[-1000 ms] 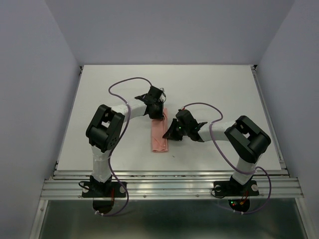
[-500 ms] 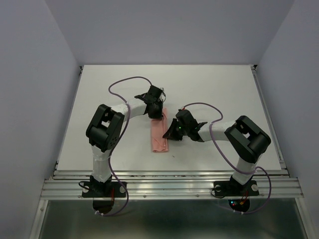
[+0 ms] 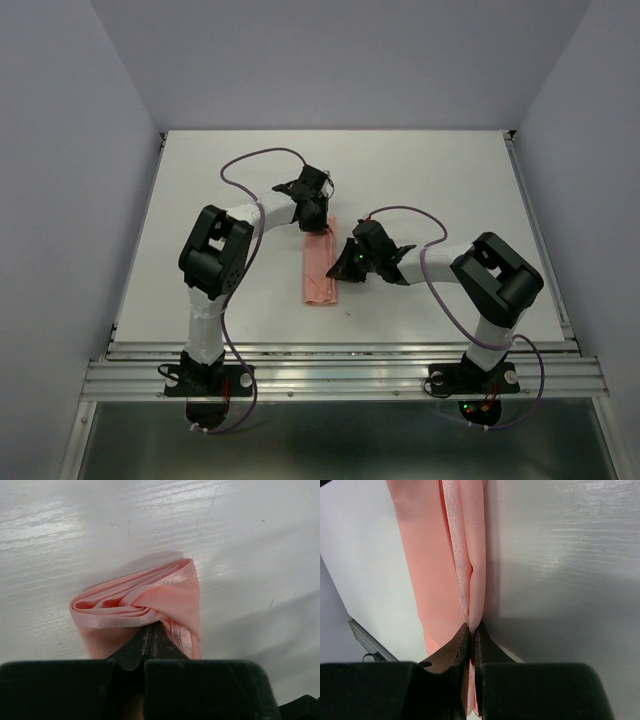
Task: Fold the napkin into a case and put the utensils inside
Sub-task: Smooth out the smaller rectangle-folded napkin at the center of the board.
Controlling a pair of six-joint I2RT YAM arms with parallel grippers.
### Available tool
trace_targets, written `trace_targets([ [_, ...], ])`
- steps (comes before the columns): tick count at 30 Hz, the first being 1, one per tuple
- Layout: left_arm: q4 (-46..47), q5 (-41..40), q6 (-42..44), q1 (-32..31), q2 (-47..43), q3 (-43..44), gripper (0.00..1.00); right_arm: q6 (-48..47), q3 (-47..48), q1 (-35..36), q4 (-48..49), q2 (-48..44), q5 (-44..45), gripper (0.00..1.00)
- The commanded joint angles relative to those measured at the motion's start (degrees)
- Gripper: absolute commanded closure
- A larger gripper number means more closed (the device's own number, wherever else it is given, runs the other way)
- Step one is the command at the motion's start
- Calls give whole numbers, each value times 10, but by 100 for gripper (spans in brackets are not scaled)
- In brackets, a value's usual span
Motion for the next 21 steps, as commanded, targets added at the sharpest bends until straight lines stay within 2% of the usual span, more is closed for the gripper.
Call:
trace_targets([
  [1,9,3,7,3,12,25,100,-8,-11,6,-27,-2,9,99],
  [8,22,82,3,17,-11,3,100,-7,-12,6,-27,-2,10,99],
  [16,5,47,7,20,-75,-15,100,-5,-13,6,-26,-1,10,99],
  [21,10,40,2,26,-75,-15,100,-5,-12,6,-26,1,10,99],
])
